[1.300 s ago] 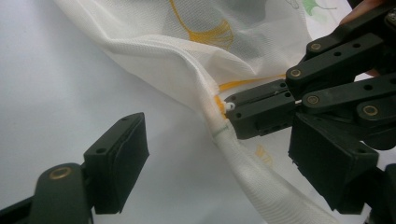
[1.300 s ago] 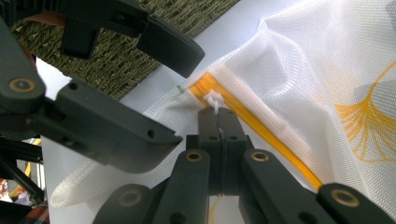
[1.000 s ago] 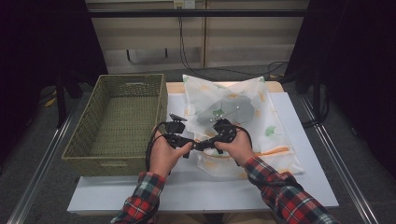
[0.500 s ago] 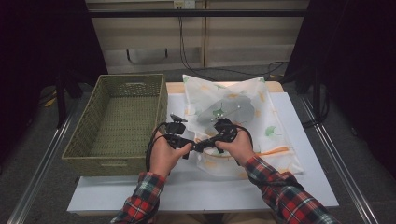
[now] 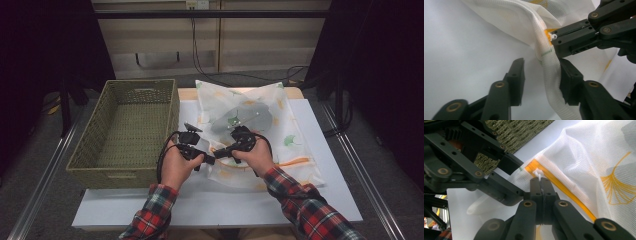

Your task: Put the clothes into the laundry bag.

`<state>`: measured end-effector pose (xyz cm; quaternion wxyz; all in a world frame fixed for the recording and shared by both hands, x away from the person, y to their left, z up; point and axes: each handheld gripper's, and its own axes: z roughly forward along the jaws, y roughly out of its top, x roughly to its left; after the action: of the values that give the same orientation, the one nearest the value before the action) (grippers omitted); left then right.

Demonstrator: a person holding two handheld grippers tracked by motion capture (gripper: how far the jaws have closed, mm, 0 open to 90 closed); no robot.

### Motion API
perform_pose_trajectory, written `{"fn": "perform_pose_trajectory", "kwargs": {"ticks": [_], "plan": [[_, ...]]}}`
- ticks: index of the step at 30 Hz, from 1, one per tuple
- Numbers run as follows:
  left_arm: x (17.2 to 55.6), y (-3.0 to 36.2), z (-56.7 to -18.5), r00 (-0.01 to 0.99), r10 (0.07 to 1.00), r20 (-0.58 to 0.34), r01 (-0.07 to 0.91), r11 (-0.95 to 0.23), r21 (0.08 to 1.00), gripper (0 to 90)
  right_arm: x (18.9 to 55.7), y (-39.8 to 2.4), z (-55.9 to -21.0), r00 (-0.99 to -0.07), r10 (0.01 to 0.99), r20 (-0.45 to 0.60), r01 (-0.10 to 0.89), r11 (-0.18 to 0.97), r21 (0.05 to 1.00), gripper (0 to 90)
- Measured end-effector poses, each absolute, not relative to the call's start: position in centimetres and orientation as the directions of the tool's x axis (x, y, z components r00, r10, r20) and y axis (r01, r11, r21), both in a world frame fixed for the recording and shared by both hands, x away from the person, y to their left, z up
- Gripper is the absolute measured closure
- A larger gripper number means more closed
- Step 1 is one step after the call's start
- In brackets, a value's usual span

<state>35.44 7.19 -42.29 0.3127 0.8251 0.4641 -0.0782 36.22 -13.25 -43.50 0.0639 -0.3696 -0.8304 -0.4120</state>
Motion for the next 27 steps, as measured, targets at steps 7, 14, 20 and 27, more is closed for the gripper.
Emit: {"fn": "perform_pose_trajectory", "kwargs": {"ticks": [7,14,20,27], "plan": [[35.42,7.08,-42.02,0.562,0.715,-0.416,0.815,-0.396,0.422,79.3,36.14,-13.29,-43.46,-0.718,0.559,0.415,0.668,0.386,0.637,90.0],[35.36,7.07,-41.64,0.549,0.725,-0.417,0.828,-0.401,0.392,86.1,36.21,-13.28,-43.65,-0.716,0.556,0.423,0.674,0.39,0.627,90.0],[35.5,6.99,-41.96,0.552,0.729,-0.404,0.824,-0.406,0.395,77.2,36.08,-13.3,-43.51,-0.721,0.55,0.422,0.671,0.401,0.624,90.0],[35.78,6.92,-42.23,0.579,0.716,-0.391,0.804,-0.421,0.42,75.8,35.89,-13.15,-43.49,-0.727,0.538,0.427,0.667,0.404,0.626,90.0]]}}
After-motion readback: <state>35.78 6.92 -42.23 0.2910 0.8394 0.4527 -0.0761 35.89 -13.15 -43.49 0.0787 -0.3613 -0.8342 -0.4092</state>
